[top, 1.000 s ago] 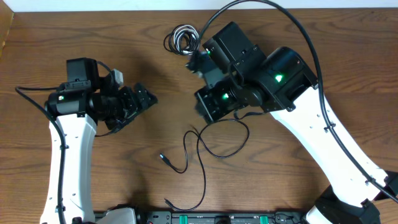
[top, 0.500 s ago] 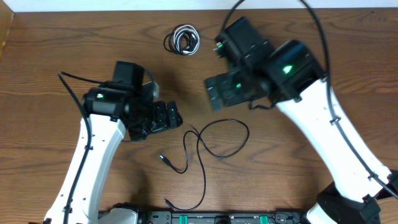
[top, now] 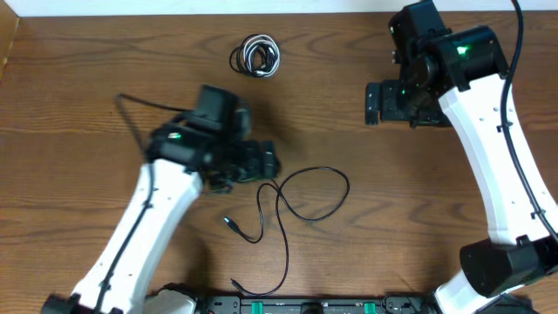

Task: Untangle cables
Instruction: 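Reach the left gripper to the black cable and grasp it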

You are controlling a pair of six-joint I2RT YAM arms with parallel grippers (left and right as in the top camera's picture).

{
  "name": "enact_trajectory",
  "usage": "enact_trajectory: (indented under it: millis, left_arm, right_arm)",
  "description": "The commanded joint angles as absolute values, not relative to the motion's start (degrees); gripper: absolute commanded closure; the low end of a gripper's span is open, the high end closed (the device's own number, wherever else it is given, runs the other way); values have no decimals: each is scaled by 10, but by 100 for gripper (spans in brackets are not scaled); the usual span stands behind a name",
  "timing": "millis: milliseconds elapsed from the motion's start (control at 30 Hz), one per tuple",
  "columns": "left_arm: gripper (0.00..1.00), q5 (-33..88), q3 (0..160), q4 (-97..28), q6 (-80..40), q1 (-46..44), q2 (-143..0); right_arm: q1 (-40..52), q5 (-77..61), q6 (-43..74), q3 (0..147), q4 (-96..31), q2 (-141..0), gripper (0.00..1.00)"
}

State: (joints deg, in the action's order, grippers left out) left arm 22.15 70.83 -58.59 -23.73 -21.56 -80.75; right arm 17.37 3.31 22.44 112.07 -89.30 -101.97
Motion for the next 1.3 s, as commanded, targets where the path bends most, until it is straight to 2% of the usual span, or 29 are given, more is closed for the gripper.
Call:
enact_trajectory:
  millis: [0,167,333,600,833,1000,1133,1267]
  left_arm:
    - [7,200,714,-564,-270,-279,-861]
    - [7,194,714,-496,-292,-352,-935]
    - [7,134,714,-433,-345,-403,-1002]
    - [12,65,714,-364,-346,-469,-1060]
    - [12,34,714,-303,-346,-528,-1072]
    - [12,-43,714,-303,-353,-547,-1072]
    - [19,-48,714,-292,-353,-547,-1079]
    - [19,-43,714,-277,-375,-547,-1105]
  right_arm:
    - [145,46,231,1096,-880,-1023,1]
    - [95,46,231,1092,-880,-1023,1]
    - [61,46,231,1092,-885,-1023,1]
    - [53,43,231,1092,-885,-1023,1]
    - [53,39,231,1090,-886,-1023,1]
    - [53,39,231,1090,-894,-1023,1]
    - [53,39,231,1090,-896,-1023,1]
    - [53,37,231,1090,-898,-1023,1]
